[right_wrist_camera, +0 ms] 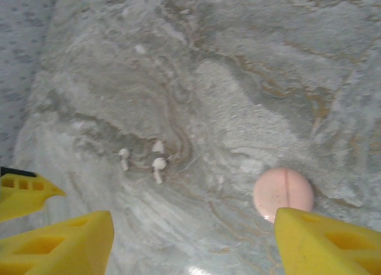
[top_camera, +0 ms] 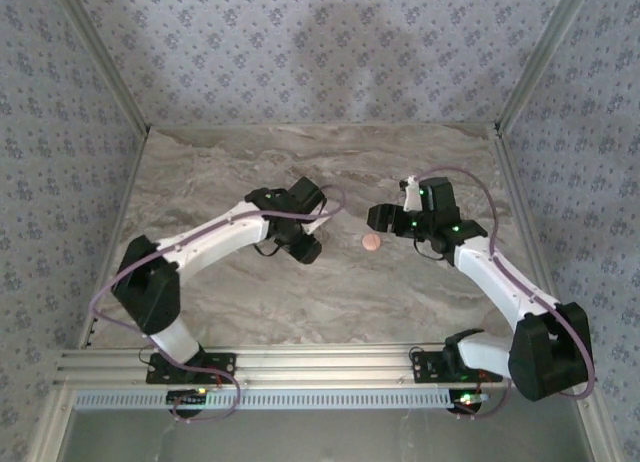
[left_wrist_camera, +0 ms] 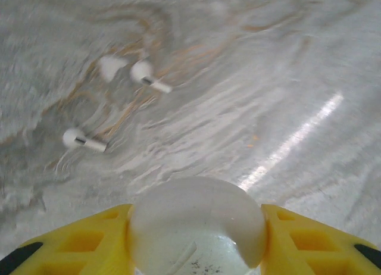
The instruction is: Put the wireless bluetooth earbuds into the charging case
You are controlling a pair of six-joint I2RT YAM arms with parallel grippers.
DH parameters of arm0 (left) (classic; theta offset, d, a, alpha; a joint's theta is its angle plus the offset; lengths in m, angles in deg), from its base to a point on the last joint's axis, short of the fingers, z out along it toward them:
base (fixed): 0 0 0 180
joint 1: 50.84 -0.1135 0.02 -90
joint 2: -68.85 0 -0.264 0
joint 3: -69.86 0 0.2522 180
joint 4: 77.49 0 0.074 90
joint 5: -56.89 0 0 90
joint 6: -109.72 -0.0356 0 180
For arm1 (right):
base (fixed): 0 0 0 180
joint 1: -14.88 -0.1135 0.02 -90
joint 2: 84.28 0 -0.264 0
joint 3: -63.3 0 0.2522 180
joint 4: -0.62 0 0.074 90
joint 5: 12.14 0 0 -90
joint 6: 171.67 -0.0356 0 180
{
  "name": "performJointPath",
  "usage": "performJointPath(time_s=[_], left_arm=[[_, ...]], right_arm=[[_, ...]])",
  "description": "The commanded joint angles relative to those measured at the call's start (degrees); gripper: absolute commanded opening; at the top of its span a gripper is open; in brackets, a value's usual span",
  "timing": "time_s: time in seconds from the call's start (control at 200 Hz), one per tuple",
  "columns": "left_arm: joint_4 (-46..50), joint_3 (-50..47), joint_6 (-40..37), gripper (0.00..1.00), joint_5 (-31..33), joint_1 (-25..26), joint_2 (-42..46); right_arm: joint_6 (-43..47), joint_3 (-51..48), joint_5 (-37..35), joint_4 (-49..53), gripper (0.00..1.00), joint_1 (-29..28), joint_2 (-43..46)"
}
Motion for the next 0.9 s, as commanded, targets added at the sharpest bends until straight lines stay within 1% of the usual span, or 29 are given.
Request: performJointPath(time_s=[0.0, 0.035, 0.1, 0.26, 0.39, 0.485, 0.685, 0.894], left_arm=[[-5.30, -4.56, -14.59, 0.37, -6.44, 0.11, 3.79], [-6.34, -5.68, -16.44, 0.36, -8.42, 0.13, 4.90], [-8.57, -7.96, -20.13, 0.34, -12.04, 0.11, 6.92], [-11.88, -11.72, -27.43, 0.34, -17.65, 0.44, 11.17], [-13.59, -14.27, -32.28, 0.34, -17.85, 0.94, 14.35], [-13.54, -14.73, -33.61, 0.35, -17.75, 1.21, 15.53], [-13.45, -14.47, -33.93, 0.35, -17.53, 2.43, 16.00], [-14.59, -14.77, -33.27, 0.35, -17.66, 3.09, 16.89]], right_arm=[[3.35, -0.65, 14.47, 2.31, 0.68, 0.51, 1.02], [3.58, -0.63, 17.53, 2.69, 0.65, 0.42, 0.77], [3.60, -1.29, 20.76, 3.15, 0.60, 0.13, 0.70], [2.36, -3.44, 26.72, 3.32, 0.59, -1.54, -0.28], [0.86, -3.80, 28.80, 2.62, 0.58, -5.18, -1.74], [-0.27, -3.81, 29.84, 0.69, 0.58, -8.46, -2.54], [-1.13, -2.67, 30.79, -1.45, 0.58, -12.17, -5.32], [-2.49, -1.75, 31.74, -4.32, 0.58, -14.03, -7.70]])
